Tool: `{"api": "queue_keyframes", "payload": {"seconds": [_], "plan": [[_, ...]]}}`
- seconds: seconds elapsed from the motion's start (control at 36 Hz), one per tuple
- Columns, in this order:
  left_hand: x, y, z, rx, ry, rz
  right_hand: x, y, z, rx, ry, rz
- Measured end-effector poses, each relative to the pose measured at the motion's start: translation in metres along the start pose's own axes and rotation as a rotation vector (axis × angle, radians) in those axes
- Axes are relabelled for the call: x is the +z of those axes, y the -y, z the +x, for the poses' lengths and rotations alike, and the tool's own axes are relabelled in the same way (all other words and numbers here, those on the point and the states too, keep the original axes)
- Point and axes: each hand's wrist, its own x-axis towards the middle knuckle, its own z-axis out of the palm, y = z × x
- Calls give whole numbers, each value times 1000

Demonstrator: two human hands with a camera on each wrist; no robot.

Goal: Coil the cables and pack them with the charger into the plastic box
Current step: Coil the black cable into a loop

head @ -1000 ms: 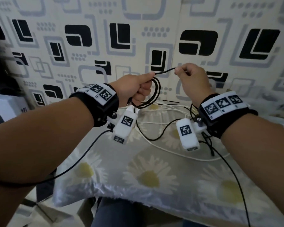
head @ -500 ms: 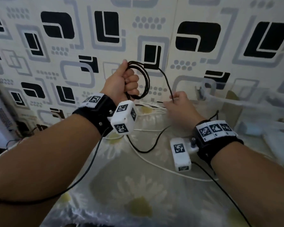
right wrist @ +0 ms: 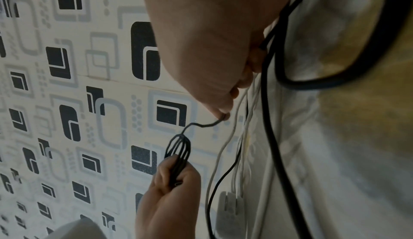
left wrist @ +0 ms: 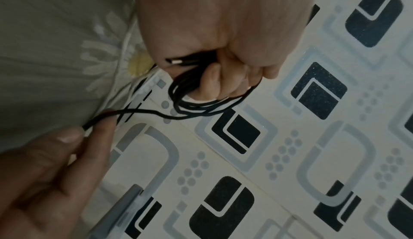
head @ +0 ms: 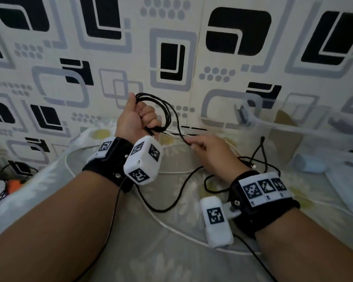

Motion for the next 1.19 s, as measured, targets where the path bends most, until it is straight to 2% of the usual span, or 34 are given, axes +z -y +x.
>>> {"api": "queue_keyframes", "payload": {"seconds": [0.14,0.33,0.58,0.72,0.86,1.0,1.08,1.19], "plan": [[-5,0,-2,19,-30,-4,-3,4,-7,-38,141,-42],[-6,0,-9,3,-77,36,-5,8,-12,-129,216,-3],[5,13,-16,-12,31,263,-11,18,-16,-229,317,-79],[8,24,-21,10,101,483,-10,24,-19,-307,258,-53],[10,32,-27,28,123,763,-13,30,-23,-348,69,174],[11,34,-33,33,171,943,-13,33,-26,-392,-45,227],[12,34,-36,26,182,967,-13,32,-25,-412,-91,206],[13,30,-38,-57,171,885,-13,31,-25,-423,-82,200]]}}
